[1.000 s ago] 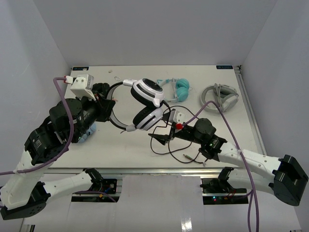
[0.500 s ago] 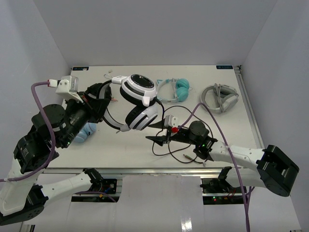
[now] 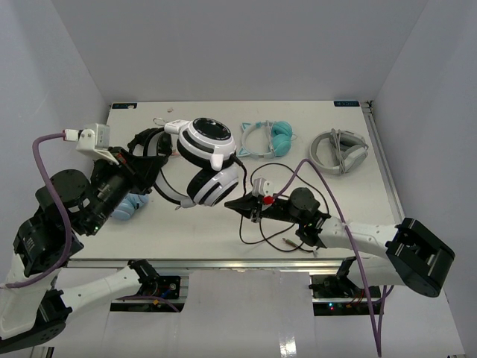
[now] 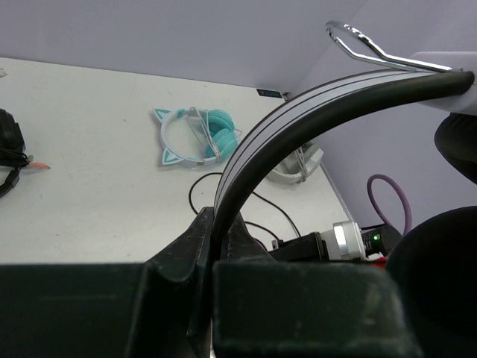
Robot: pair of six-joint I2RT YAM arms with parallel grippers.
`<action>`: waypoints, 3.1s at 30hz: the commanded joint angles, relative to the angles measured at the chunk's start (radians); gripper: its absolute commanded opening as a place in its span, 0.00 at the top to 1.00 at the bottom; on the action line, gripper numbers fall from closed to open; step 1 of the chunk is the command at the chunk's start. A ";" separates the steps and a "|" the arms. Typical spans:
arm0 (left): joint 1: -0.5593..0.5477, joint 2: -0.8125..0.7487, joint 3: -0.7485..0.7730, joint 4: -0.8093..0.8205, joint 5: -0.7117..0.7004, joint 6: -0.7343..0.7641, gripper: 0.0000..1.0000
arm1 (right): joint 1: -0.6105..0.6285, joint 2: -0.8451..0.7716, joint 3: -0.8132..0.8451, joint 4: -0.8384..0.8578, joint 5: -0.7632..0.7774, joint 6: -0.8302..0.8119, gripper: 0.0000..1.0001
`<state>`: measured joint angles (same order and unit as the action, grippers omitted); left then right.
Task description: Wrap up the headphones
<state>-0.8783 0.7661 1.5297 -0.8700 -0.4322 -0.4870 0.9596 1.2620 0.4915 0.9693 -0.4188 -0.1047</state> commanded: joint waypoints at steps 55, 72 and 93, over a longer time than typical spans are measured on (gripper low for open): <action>0.002 0.298 -0.377 -0.141 0.156 0.213 1.00 | -0.183 -0.023 0.770 -1.258 0.148 -0.108 0.92; 0.005 0.479 -0.276 -0.198 -0.179 0.007 1.00 | -0.149 -0.039 0.667 -1.123 -0.219 0.076 0.92; 0.138 0.524 -0.184 -0.088 -0.138 -0.130 1.00 | -0.023 -0.014 0.543 -0.887 -0.186 0.288 0.91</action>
<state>-0.7927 1.3170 1.2977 -1.0666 -0.5862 -0.5597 0.8845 1.2529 1.0332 -0.0300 -0.5573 0.1334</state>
